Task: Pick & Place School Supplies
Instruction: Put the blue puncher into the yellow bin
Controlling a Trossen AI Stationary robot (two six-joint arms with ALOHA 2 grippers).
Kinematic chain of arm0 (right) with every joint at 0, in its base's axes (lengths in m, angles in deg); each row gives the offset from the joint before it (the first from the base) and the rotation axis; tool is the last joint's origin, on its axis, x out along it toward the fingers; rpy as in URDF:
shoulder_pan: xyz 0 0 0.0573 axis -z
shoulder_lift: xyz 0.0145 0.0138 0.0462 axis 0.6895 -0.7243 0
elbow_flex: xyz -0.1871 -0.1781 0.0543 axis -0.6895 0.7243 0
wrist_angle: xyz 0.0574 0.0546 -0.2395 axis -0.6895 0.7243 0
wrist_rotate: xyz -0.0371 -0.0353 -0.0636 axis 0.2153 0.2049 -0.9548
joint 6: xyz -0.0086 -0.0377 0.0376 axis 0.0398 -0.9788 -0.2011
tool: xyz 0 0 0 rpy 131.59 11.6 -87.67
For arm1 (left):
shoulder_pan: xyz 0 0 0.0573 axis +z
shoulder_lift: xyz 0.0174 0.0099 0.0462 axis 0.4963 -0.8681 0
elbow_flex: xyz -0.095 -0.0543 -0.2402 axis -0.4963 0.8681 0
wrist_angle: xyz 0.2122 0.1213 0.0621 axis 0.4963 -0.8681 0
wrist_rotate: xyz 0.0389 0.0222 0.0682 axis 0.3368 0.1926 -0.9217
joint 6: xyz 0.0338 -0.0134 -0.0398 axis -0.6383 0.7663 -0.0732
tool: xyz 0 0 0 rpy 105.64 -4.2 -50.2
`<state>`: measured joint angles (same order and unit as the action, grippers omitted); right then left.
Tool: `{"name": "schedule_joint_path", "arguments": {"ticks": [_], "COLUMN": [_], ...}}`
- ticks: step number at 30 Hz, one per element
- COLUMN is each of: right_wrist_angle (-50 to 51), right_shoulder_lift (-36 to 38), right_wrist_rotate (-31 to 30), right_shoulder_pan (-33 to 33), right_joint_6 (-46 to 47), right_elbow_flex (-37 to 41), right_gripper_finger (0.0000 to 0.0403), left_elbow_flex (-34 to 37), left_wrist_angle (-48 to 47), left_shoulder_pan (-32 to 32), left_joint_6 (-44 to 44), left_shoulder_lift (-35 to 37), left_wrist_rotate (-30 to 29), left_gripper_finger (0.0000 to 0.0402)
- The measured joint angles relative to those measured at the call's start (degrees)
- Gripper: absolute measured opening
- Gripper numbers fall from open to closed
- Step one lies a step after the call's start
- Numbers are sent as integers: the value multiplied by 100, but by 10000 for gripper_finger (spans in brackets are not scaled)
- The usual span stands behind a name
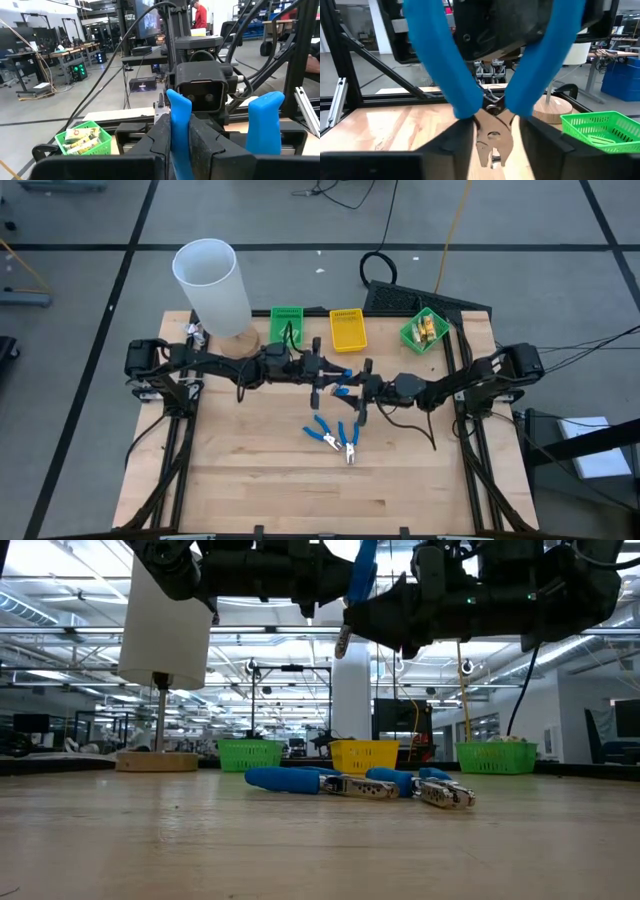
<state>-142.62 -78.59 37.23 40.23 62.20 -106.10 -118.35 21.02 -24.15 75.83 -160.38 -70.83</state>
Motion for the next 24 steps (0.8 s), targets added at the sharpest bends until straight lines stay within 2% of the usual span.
{"name": "schedule_joint_path", "arguments": {"ticks": [3,6,11,14,18,24], "right_wrist_angle": [4,2,58,131,304,668], "right_shoulder_lift": [0,0,0,0,8,63], "right_wrist_rotate": [0,-2,-1,-32,-55,-6], "right_shoulder_pan": [-2,-2,-2,7,9,15], "right_joint_6": [-12,-31,-35,76,212,314], "right_elbow_flex": [0,0,0,0,0,7], "right_gripper_finger": [112,75,75,75,75,77], "left_elbow_flex": [0,0,-1,-2,-2,-5], "left_wrist_angle": [-3,-16,-22,-80,-297,-1358], "left_shoulder_pan": [0,0,-2,-26,-101,-87], "left_joint_6": [36,52,54,209,-52,-267], "left_shoulder_lift": [0,0,0,10,138,906], "left_wrist_rotate": [-24,-203,-343,-786,-1396,-1865], "left_gripper_finger": [41,62,97,120,170,247]}}
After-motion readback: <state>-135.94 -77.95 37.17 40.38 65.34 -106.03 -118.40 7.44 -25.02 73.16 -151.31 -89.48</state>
